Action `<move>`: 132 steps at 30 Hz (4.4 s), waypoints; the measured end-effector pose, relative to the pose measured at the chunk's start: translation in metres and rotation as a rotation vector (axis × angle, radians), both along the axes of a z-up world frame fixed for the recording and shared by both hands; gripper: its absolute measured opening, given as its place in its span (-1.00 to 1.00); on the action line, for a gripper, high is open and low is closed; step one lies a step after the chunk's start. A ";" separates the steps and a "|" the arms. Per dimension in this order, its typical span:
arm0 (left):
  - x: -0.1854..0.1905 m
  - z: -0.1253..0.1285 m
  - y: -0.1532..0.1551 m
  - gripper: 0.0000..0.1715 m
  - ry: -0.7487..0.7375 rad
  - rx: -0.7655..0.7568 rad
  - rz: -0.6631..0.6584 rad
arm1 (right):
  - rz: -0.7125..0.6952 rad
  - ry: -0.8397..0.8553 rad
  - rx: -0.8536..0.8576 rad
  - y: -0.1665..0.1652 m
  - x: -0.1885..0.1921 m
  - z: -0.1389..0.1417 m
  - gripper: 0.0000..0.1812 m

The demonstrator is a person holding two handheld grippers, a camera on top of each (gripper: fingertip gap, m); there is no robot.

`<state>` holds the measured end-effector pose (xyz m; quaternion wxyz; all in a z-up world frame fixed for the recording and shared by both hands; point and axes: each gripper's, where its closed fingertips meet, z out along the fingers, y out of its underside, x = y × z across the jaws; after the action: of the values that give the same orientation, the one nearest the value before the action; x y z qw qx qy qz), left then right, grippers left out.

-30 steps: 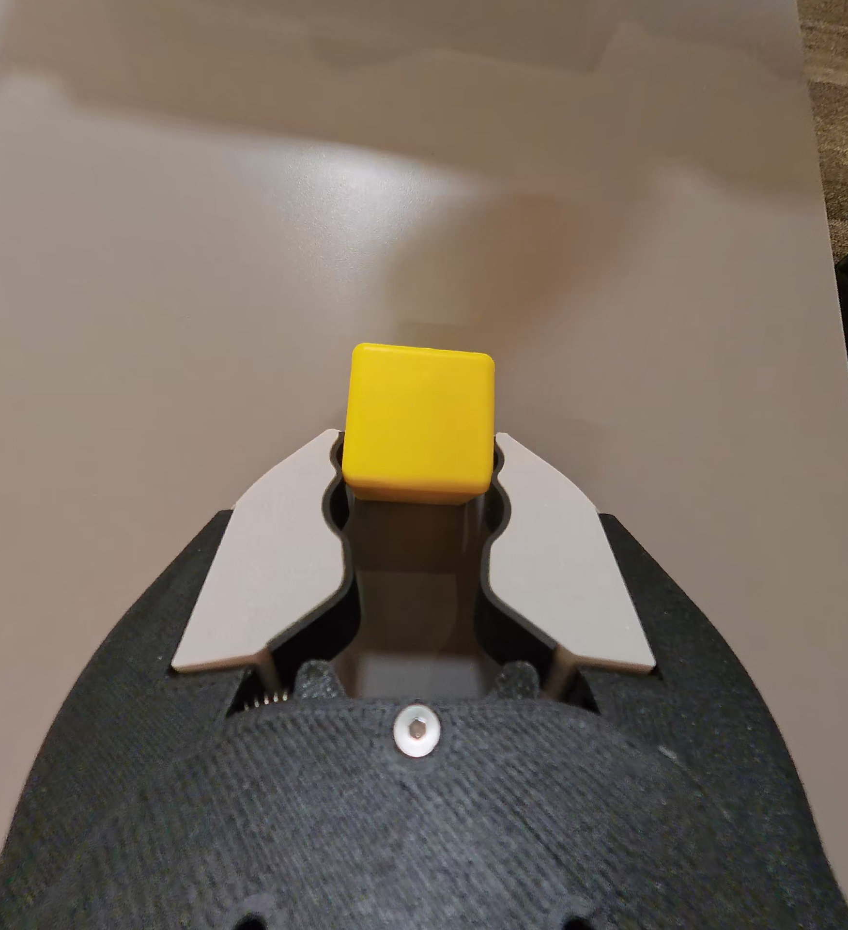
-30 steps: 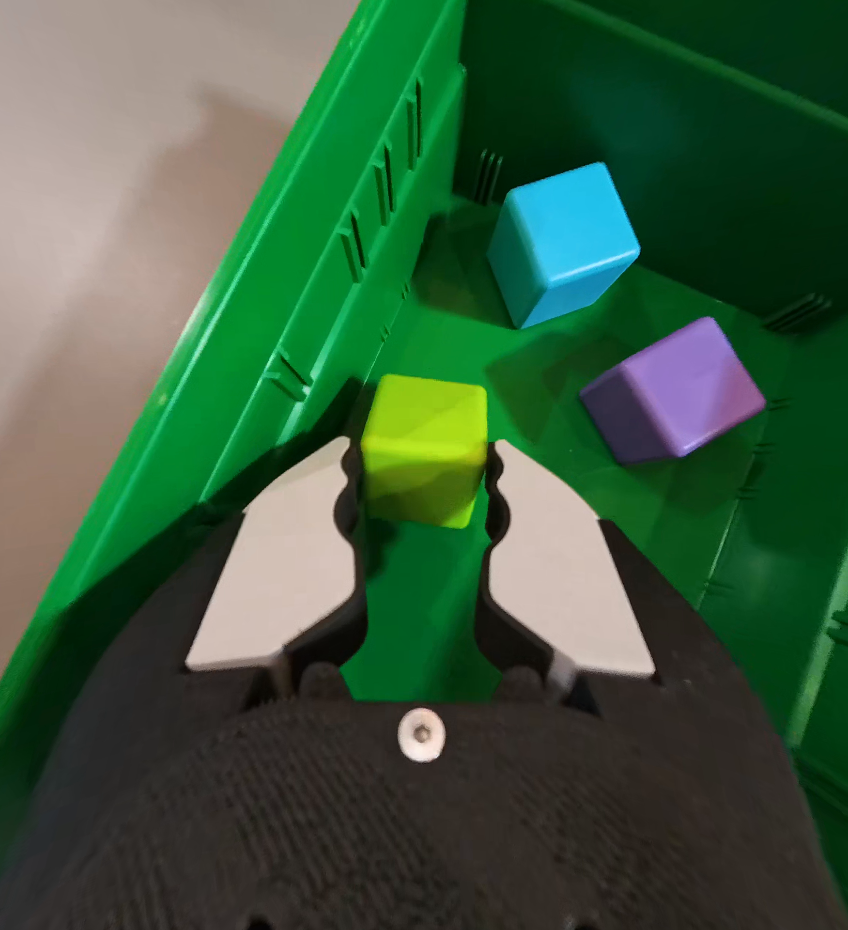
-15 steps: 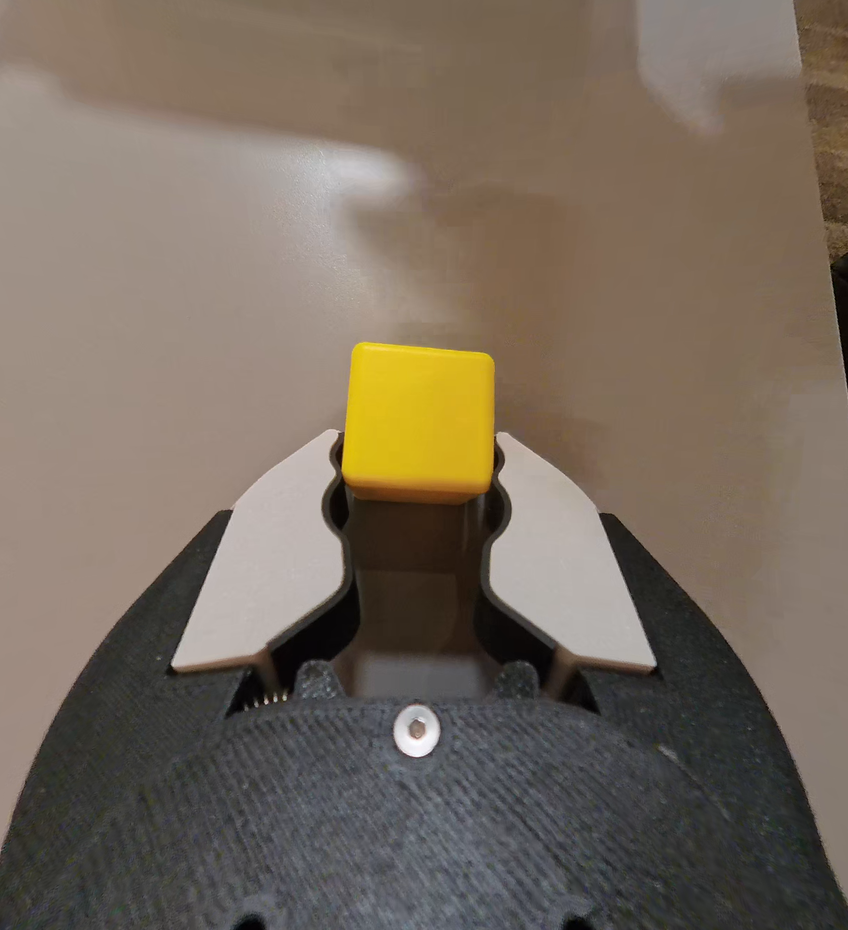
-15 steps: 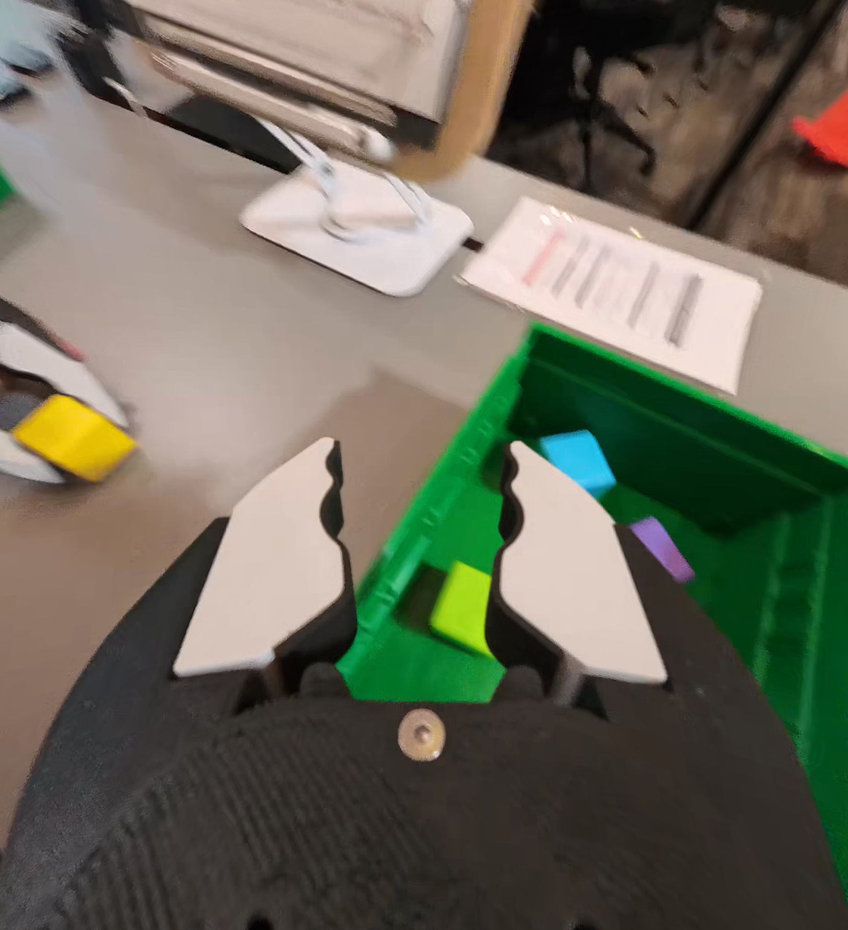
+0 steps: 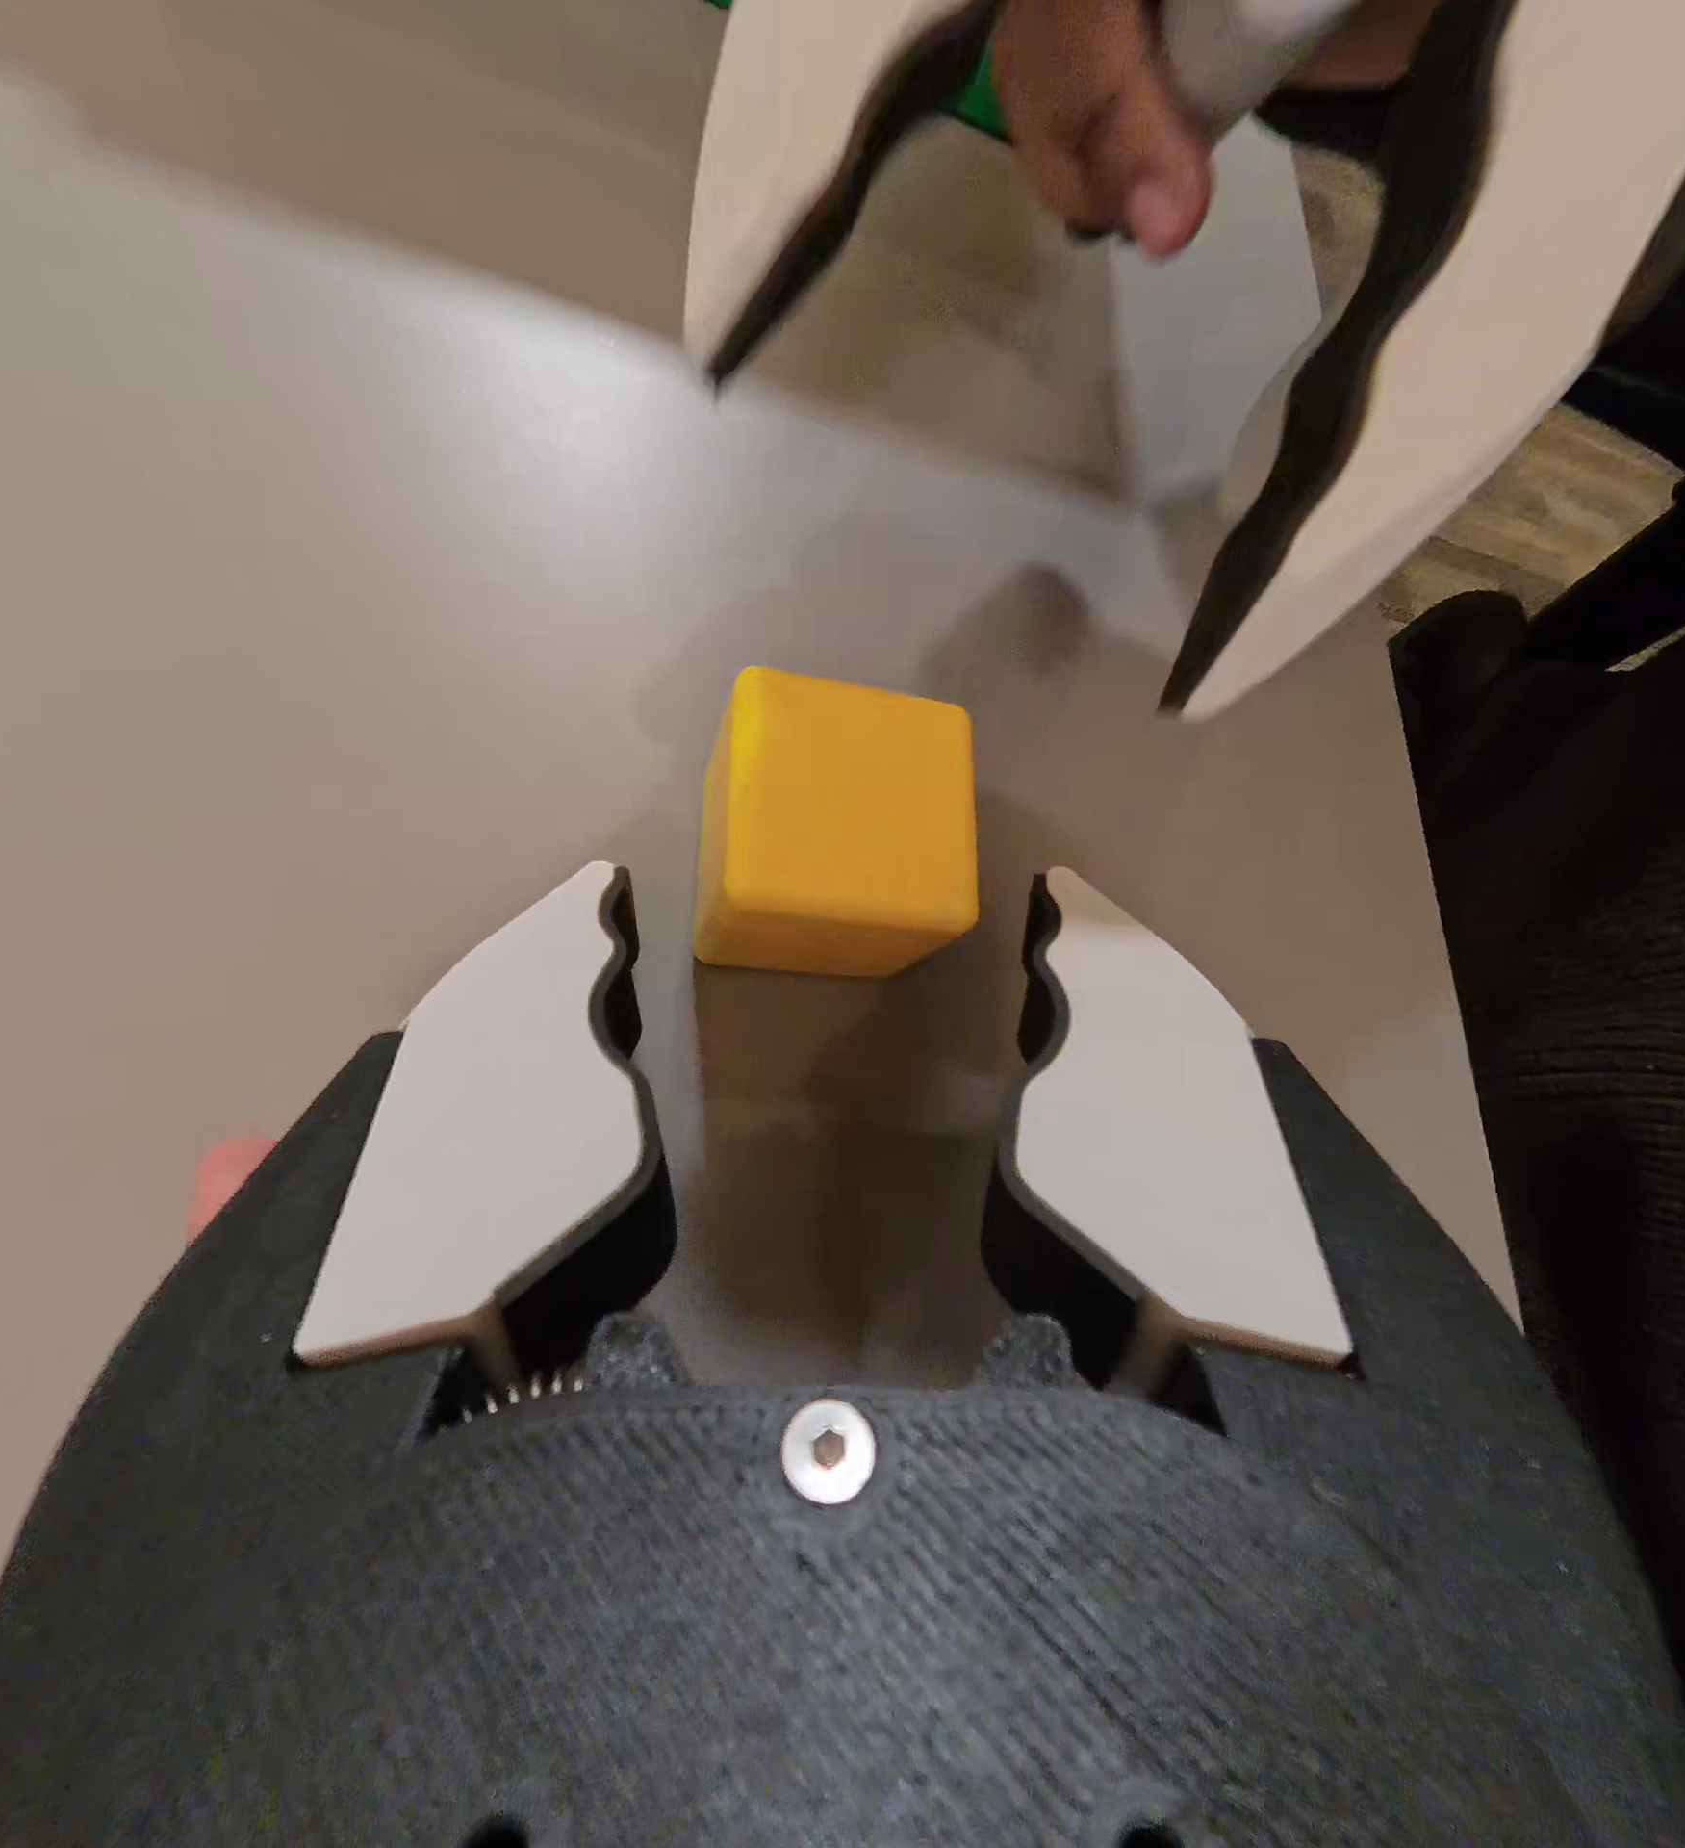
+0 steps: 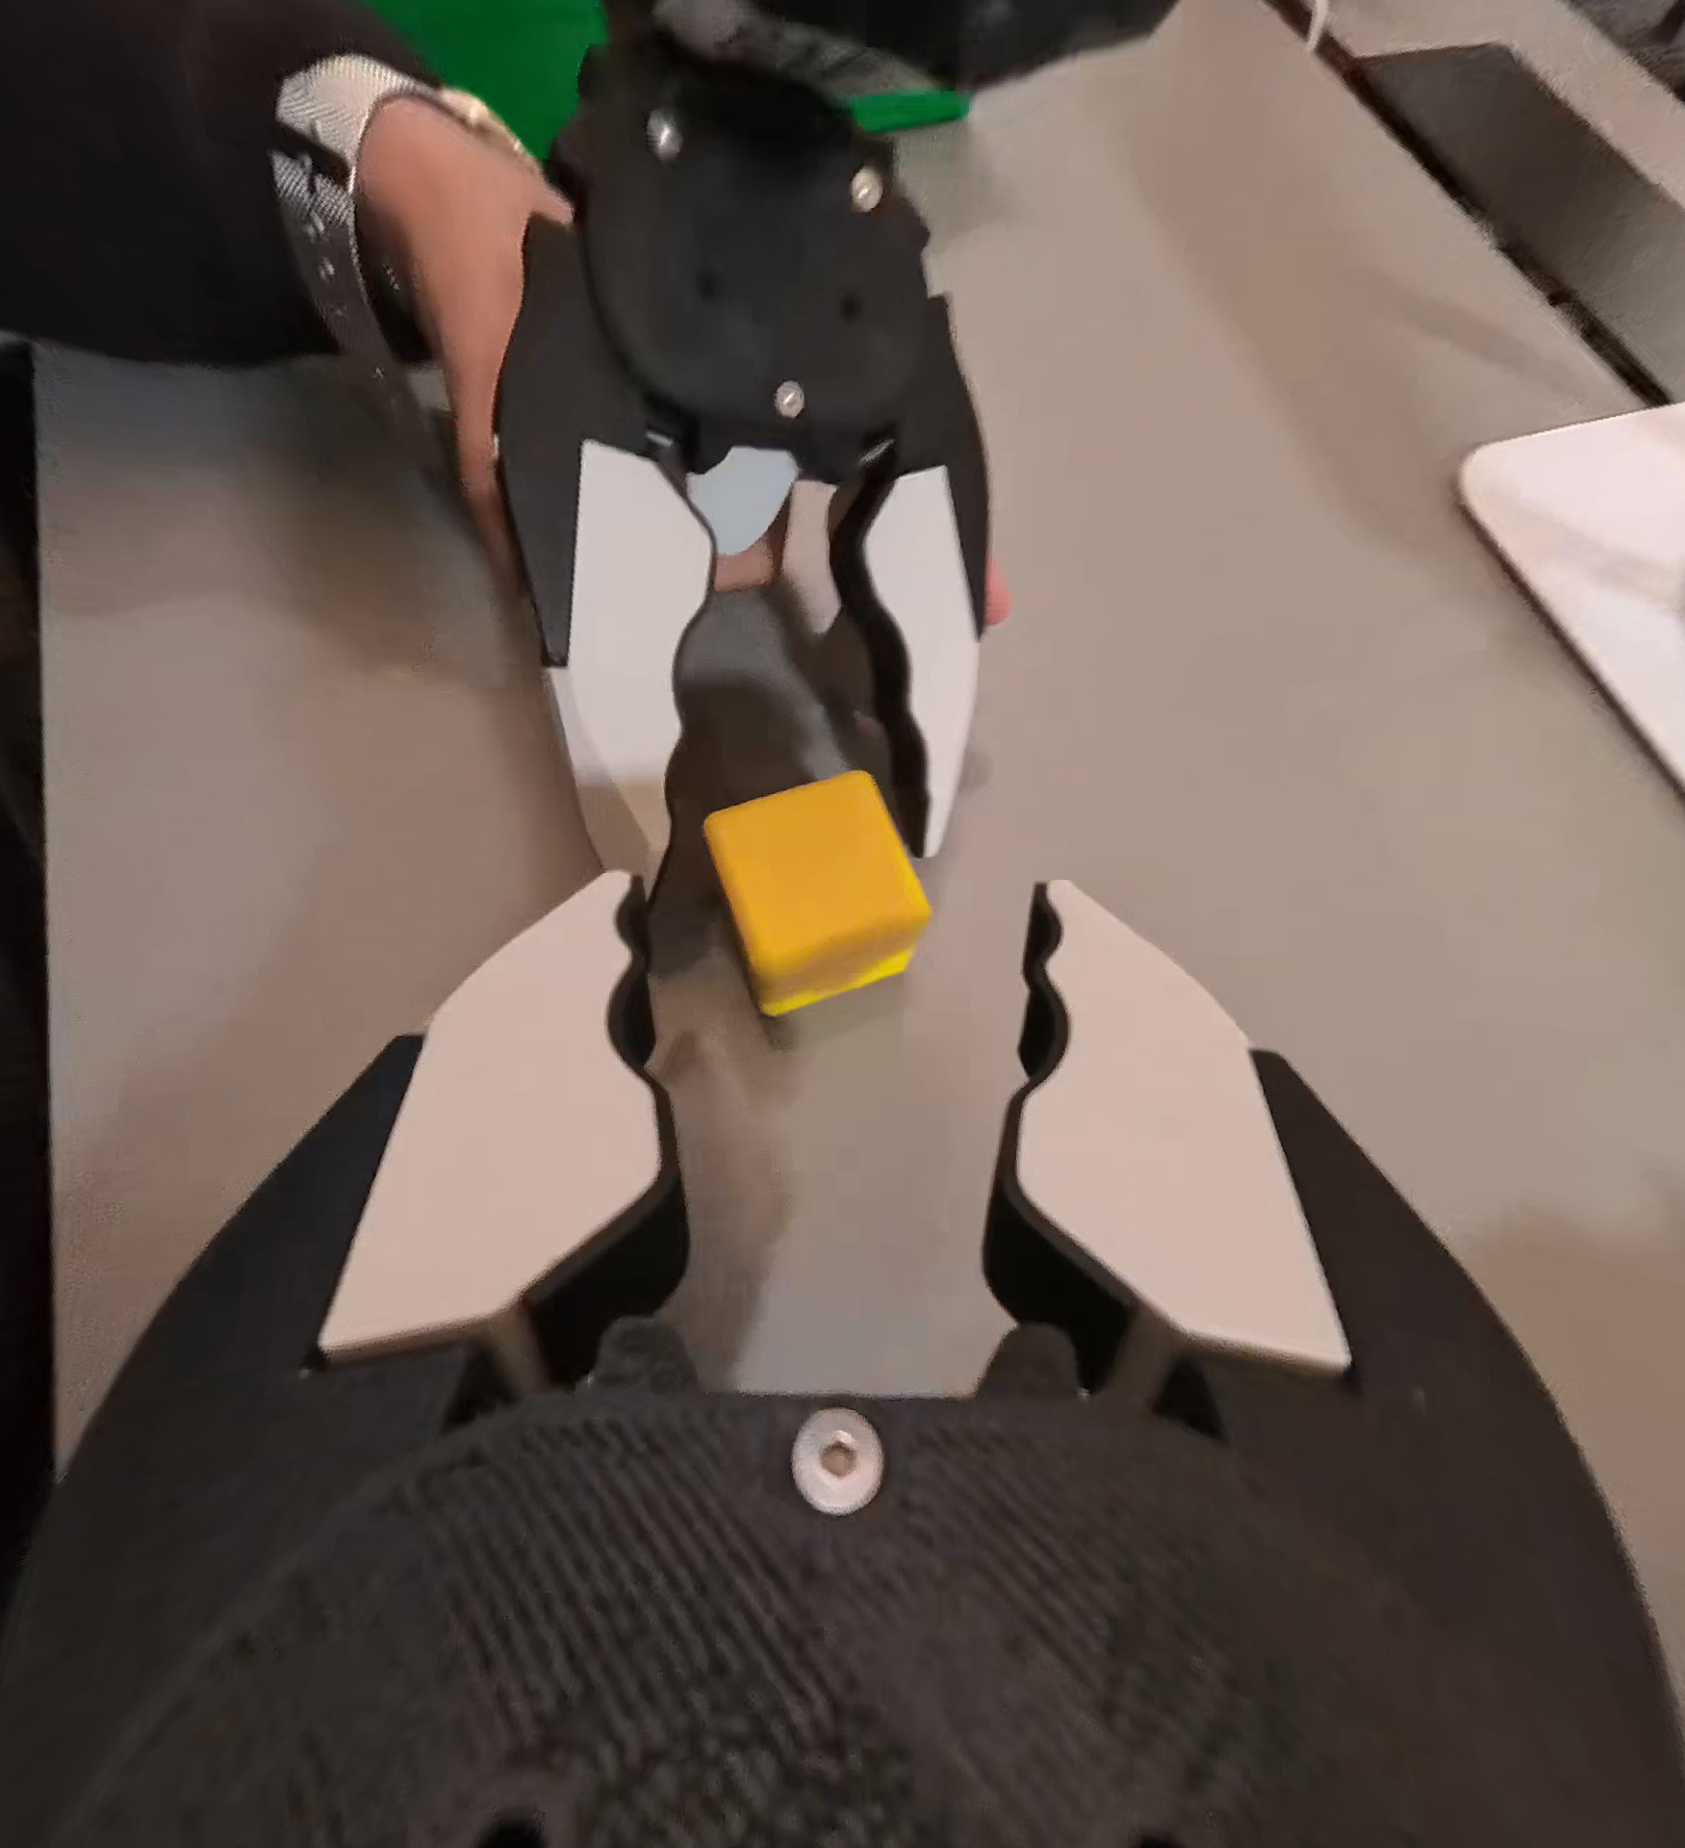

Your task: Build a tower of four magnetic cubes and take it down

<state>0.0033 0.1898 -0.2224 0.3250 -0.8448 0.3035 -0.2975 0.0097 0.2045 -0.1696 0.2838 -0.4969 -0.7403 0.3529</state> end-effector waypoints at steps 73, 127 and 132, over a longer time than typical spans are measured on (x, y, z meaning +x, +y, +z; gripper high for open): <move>0.003 -0.013 -0.004 -0.13 0.169 0.052 -0.036 | -1.204 -0.202 0.316 0.272 0.304 0.072 -0.05; -0.092 0.099 -0.144 -0.10 0.129 0.294 0.979 | -1.047 -0.740 -0.381 0.251 0.256 -0.021 -0.94; -0.187 0.130 -0.189 -0.12 0.367 0.504 1.371 | -0.937 -0.805 -0.281 0.204 0.203 -0.027 -0.94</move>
<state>-0.1840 0.0005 -0.0929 0.5649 -0.7807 -0.1822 0.1955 0.2131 0.4086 -0.1968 0.0398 -0.8945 -0.4396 0.0706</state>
